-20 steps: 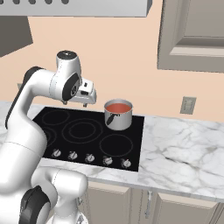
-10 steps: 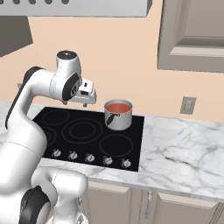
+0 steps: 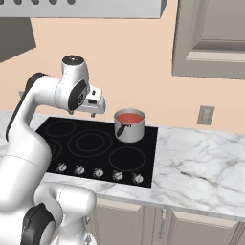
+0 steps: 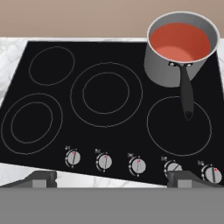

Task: Wait until the marinara sauce is simmered to a deep red color and then turn off the stove.

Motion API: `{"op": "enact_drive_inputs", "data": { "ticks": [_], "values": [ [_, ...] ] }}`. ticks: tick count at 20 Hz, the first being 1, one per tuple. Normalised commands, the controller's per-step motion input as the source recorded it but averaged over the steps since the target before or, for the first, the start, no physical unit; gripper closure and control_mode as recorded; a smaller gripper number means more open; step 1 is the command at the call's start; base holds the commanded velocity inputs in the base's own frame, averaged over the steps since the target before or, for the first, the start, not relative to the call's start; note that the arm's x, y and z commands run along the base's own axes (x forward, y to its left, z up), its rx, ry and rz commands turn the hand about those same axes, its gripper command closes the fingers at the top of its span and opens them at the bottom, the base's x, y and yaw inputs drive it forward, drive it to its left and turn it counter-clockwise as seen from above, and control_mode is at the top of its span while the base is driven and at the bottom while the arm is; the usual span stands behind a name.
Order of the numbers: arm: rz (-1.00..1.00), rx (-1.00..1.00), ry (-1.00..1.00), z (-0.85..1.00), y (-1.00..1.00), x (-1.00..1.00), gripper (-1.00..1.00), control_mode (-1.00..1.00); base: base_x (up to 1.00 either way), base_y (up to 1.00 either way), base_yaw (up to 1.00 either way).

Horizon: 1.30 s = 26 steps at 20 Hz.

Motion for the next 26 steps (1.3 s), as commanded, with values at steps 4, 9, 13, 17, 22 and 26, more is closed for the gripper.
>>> {"op": "enact_drive_inputs", "data": {
  "ticks": [4, 9, 13, 17, 22, 26],
  "values": [
    [0.0, 0.0, 0.0, 0.0, 0.0, 0.0, -1.0, -1.0, 0.0, 0.0, 0.0],
    [0.0, 0.0, 0.0, 0.0, 0.0, 0.0, -1.0, -1.0, 0.0, 0.0, 0.0],
    [0.0, 0.0, 0.0, 0.0, 0.0, 0.0, -1.0, -1.0, 0.0, 0.0, 0.0],
    [0.0, 0.0, 0.0, 0.0, 0.0, 0.0, -1.0, -1.0, 0.0, 0.0, 0.0],
    [0.0, 0.0, 0.0, 0.0, 0.0, 0.0, -1.0, -1.0, 0.0, 0.0, 0.0],
    [0.0, 0.0, 0.0, 0.0, 0.0, 0.0, -1.0, -1.0, 0.0, 0.0, 0.0]
  ]
}}
